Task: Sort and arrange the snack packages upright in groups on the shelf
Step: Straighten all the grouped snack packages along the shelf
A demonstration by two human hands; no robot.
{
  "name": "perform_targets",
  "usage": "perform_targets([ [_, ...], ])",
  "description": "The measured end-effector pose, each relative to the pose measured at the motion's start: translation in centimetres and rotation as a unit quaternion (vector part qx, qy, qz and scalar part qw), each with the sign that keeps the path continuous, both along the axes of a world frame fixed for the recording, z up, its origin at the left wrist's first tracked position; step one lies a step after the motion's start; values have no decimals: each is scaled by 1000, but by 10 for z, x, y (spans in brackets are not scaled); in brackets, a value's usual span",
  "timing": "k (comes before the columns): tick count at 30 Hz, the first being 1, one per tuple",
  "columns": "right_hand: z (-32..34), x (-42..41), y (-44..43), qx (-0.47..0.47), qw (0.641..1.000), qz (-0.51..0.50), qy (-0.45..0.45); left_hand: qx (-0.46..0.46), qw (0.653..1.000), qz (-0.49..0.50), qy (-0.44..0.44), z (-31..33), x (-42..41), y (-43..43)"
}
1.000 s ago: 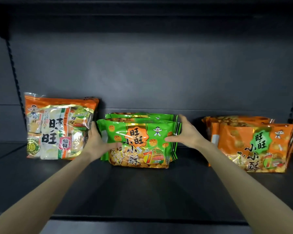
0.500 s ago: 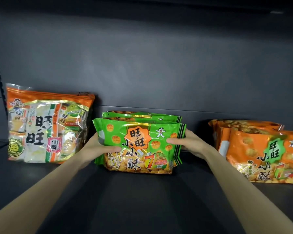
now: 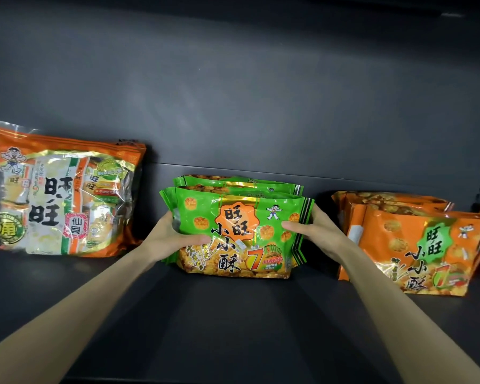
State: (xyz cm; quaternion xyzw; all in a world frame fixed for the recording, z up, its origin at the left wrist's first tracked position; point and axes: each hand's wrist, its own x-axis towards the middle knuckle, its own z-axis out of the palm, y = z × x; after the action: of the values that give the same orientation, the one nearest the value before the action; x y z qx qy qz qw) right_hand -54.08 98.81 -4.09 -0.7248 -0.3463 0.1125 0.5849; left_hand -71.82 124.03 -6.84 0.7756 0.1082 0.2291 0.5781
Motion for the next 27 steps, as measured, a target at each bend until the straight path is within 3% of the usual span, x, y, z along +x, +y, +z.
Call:
perform_targets([
  [6,-2,-3,-10,-4,1000,12,24,-1,1000,11,-22,-4,6,-12],
  [15,-2,-5,-8,-32,998,-41,-48,4,999,-21,-36,-7,5,-18],
  [27,-4,2,-13,-30,997,-57,-50,-9,1000,-12,-25,-8,13,-18],
])
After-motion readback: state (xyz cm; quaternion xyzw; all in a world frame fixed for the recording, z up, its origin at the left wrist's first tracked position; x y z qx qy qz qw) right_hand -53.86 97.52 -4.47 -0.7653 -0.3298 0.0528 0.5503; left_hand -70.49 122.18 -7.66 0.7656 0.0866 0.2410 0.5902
